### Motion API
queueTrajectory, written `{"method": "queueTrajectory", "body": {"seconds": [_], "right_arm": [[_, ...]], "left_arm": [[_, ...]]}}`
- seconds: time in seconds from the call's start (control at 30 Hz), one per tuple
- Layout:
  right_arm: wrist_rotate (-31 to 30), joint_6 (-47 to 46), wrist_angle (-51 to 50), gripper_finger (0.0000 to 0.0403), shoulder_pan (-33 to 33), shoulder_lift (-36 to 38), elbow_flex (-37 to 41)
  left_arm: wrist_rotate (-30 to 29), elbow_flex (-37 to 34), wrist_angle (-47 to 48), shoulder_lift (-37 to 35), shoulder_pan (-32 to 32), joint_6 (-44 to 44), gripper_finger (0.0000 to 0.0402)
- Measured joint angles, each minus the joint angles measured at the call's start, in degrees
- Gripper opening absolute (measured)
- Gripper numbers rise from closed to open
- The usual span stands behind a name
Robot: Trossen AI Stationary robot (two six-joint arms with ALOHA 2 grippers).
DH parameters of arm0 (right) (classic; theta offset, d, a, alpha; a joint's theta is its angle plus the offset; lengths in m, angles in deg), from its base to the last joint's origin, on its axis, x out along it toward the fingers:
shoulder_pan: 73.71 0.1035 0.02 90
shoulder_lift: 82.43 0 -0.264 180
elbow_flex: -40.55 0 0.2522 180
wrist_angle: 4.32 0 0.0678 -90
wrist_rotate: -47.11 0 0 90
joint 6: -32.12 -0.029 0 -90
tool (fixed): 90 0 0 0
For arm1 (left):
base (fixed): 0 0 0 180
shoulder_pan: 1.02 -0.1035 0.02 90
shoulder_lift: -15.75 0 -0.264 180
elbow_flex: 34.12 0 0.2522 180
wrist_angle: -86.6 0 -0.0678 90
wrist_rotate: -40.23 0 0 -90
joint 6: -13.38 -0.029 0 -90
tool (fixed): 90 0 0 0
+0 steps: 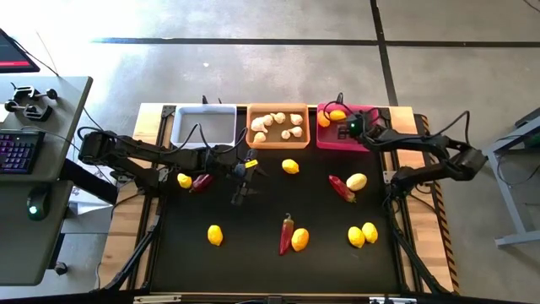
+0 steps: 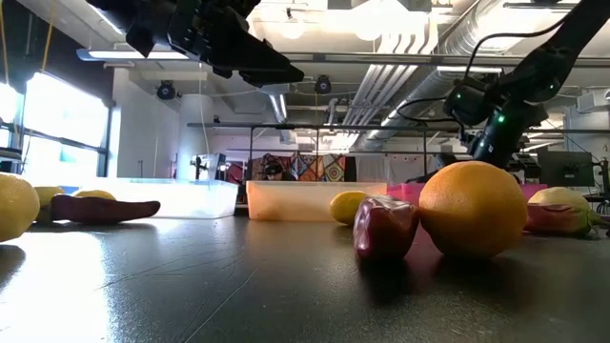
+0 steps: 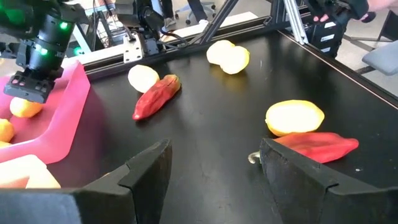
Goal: Sort produce into baskets
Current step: Put the yellow lemon into the pink bin
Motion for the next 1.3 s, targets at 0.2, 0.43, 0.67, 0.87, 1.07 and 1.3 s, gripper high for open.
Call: {"method": "queueTrajectory", "body": {"seconds": [0.2, 0.43, 0.67, 0.87, 1.07, 1.3], "right_arm": [[1.2, 0.4, 2.0, 0.0019, -2.3, -0.1, -0.3], [4.5, 8.7, -5.6, 0.0001, 0.3, 0.9, -7.1], [4.8, 12.6, -31.2, 0.0000, 12.6, 6.5, -17.8], [6.1, 3.0, -46.5, 0.0000, 29.3, 12.7, -20.3], [18.5, -10.6, -54.0, 0.0000, 45.9, 15.7, -20.3], [29.5, -30.2, -55.1, 0.0006, 63.0, 13.7, -20.3]], "left_arm": [[0.0, 0.0, 0.0, 0.0, 0.0, -0.3, 0.0231], [-0.1, 0.0, 0.1, 0.0, 0.0, -0.4, 0.0231], [-0.1, 0.0, 0.2, 0.0, 0.0, -1.8, 0.0231], [-0.1, 0.0, 0.2, 0.0, 0.0, -0.9, 0.0231], [-0.1, 0.0, 0.4, 0.0, 0.0, -0.9, 0.0231], [-0.1, 0.0, 0.5, 0.0, 0.0, -0.6, 0.0231]]}}
